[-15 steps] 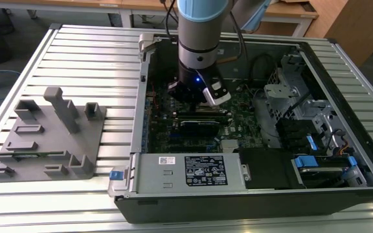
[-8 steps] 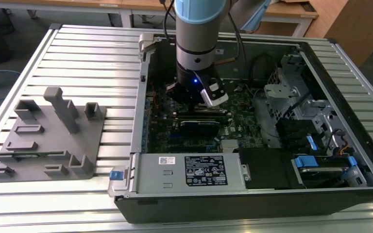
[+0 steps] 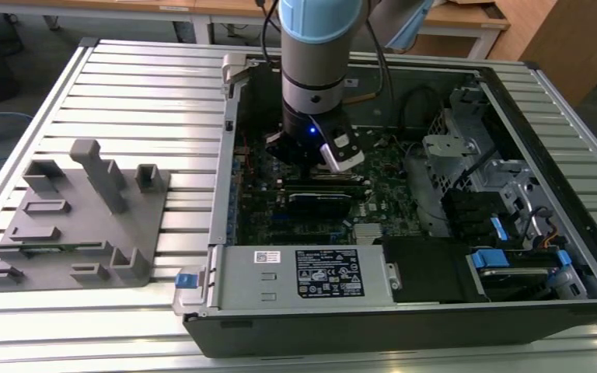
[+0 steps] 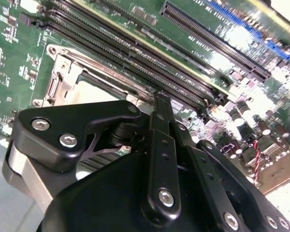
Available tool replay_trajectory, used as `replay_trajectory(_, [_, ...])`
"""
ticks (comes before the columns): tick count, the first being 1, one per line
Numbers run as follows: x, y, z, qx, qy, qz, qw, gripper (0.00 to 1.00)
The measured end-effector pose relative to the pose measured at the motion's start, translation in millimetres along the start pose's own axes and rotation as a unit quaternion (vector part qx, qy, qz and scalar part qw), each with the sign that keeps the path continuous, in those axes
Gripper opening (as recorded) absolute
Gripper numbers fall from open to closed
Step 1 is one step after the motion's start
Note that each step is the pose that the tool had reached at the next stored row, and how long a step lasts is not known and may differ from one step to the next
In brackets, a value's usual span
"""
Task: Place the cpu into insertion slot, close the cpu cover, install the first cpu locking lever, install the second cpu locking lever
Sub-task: 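Install the second cpu locking lever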
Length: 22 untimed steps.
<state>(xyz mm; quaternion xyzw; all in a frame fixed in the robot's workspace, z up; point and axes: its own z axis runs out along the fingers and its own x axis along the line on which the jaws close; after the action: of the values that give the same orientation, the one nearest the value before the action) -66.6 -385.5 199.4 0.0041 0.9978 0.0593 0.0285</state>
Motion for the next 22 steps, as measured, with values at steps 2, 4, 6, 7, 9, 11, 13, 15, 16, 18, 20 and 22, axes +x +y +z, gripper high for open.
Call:
replay_trajectory(2, [0.2,-0.1,0.5,-0.003,0.0,0.0,1.0,0.11])
replay_trajectory(4, [0.4,-0.1,1.2,-0.0058,0.0,0.0,1.0,0.11])
replay_trajectory(6, [0.6,-0.2,2.0,-0.0081,0.0,0.0,1.0,0.11])
replay_trajectory(7, [0.8,-0.2,2.3,-0.0087,0.0,0.0,1.0,0.11])
replay_trajectory(9, [1.4,-0.3,2.9,-0.0089,0.0,0.0,1.0,0.11])
replay_trajectory(11, [2.5,-0.5,3.5,-0.0089,0.0001,0.0,1.0,0.11])
replay_trajectory(13, [3.6,-0.5,4.1,-0.0092,0.0,0.0,1.0,0.11])
replay_trajectory(15, [4.5,-0.7,4.8,-0.0092,0.0001,0.0,1.0,0.11])
replay_trajectory(16, [5.0,-0.7,5.1,-0.0092,0.0001,0.0,1.0,0.11])
replay_trajectory(18, [5.7,-0.7,5.6,-0.0092,0.0,0.0,1.0,0.11])
replay_trajectory(20, [5.9,-0.7,5.7,-0.0092,0.0001,0.0,1.0,0.11])
replay_trajectory(22, [6.0,-0.7,5.6,-0.0093,0.0,0.0,1.0,0.11])
